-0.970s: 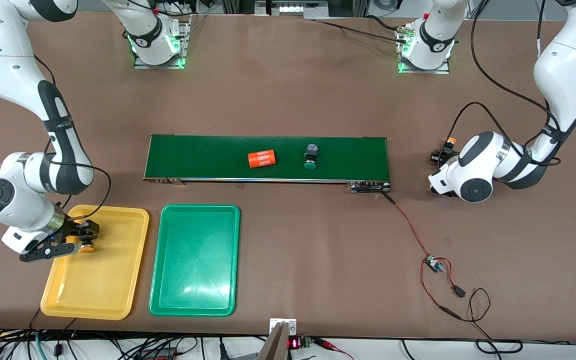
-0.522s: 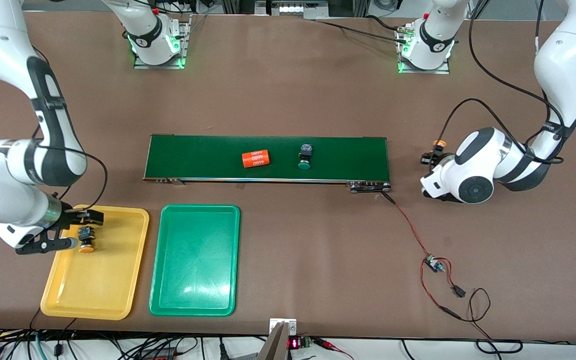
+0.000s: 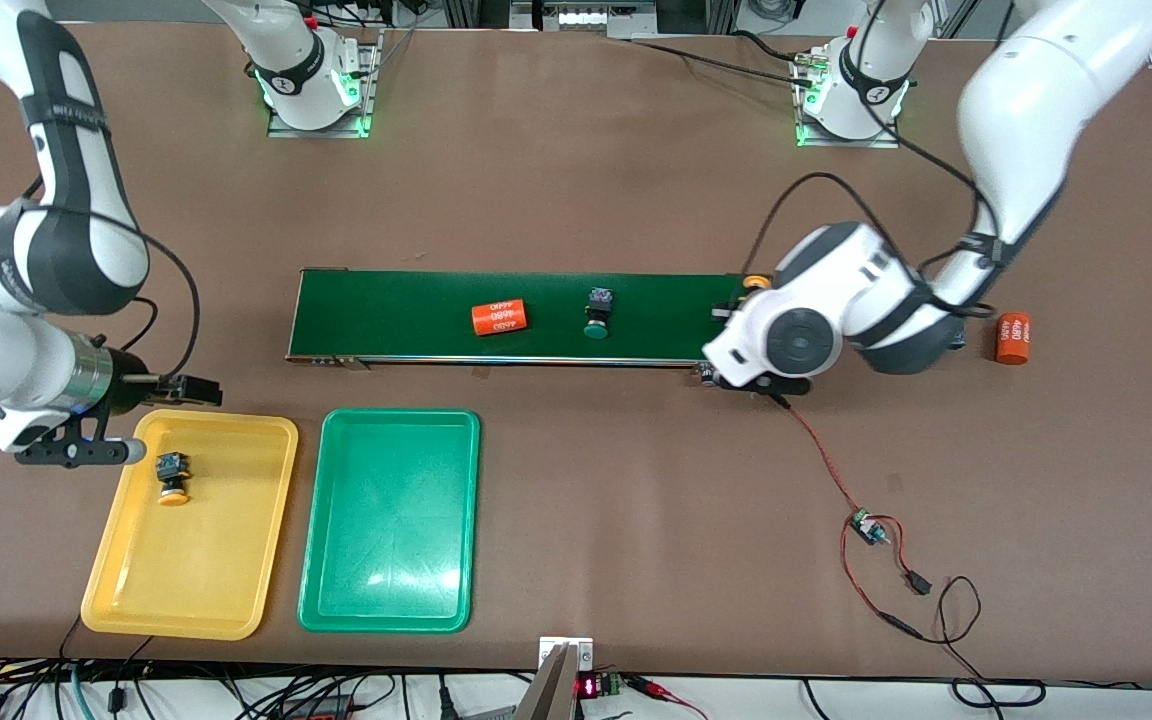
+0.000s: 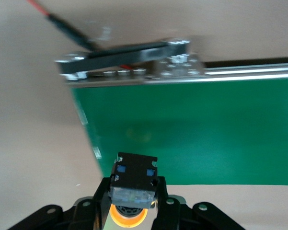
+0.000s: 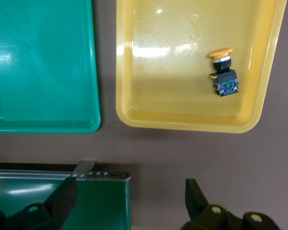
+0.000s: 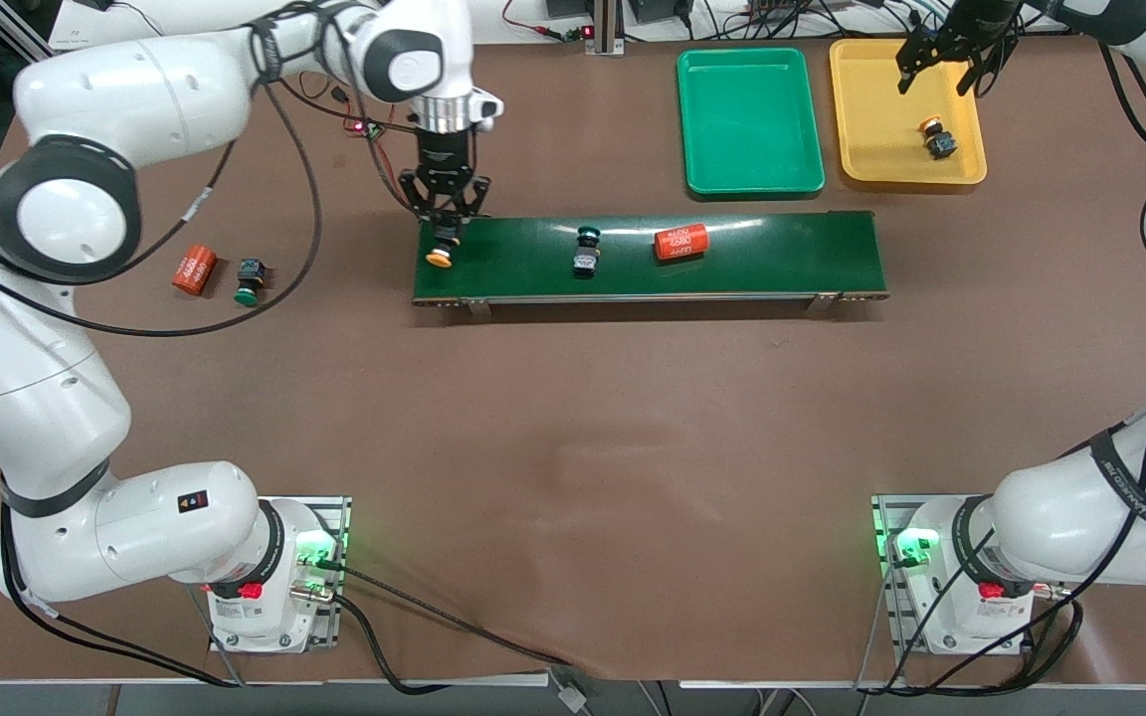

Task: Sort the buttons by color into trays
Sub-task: 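Raise the right gripper toward the belt while the left places yellow button, then grasp the green button on the belt while the left grasps orange cylinder, then place the orange cylinder on the belt with the left gripper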

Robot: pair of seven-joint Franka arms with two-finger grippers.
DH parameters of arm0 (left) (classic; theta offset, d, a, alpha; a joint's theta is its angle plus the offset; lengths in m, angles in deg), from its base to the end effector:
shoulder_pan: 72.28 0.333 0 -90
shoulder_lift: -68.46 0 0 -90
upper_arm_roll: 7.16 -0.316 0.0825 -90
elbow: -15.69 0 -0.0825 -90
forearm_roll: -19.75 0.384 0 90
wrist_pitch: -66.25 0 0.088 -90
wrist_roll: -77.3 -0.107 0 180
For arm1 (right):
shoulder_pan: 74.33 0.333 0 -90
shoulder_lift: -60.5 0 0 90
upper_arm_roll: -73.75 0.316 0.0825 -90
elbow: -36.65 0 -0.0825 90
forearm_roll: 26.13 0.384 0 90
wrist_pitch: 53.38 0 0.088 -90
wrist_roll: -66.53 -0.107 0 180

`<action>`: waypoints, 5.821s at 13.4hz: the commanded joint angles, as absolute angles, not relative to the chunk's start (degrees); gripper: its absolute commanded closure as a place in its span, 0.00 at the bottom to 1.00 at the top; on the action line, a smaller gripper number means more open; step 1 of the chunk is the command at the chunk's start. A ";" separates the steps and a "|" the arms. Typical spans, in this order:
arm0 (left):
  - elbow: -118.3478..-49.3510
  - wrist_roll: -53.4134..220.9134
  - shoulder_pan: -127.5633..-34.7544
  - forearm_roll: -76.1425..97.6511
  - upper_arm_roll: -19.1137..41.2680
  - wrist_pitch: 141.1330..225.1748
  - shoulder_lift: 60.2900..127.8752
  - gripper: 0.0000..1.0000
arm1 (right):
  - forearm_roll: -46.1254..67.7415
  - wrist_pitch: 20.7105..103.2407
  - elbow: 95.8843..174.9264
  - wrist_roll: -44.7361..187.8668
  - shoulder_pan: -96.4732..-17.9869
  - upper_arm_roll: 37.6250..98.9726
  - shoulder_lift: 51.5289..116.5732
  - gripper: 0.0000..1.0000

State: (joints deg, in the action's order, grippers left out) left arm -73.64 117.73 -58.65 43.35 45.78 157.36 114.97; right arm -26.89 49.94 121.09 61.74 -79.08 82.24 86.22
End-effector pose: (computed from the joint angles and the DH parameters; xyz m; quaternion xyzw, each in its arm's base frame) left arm 0.5624 -0.2946 0.2769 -0.9677 0.0351 0.2452 0.0476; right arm 0.6741 0.0280 0.4129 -0.9979 0.0126 0.0590 0.0217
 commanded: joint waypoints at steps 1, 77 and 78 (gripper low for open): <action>-71.15 116.51 -61.29 41.81 40.85 160.11 117.15 0.70 | -22.63 45.25 122.34 58.02 -78.11 82.19 82.39 0.00; -97.78 43.73 -73.78 41.81 27.91 185.26 94.31 0.00 | -50.30 82.62 146.97 12.56 -72.04 105.21 85.82 0.91; -97.69 43.55 -73.69 41.81 27.82 184.82 93.00 0.00 | -50.21 77.97 143.82 14.40 -72.04 105.21 85.64 0.91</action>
State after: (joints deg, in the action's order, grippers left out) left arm -97.57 43.38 -73.05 42.05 28.74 185.18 95.88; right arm -50.15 84.69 148.08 11.81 -71.43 104.92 87.33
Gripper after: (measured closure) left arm 0.313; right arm 0.670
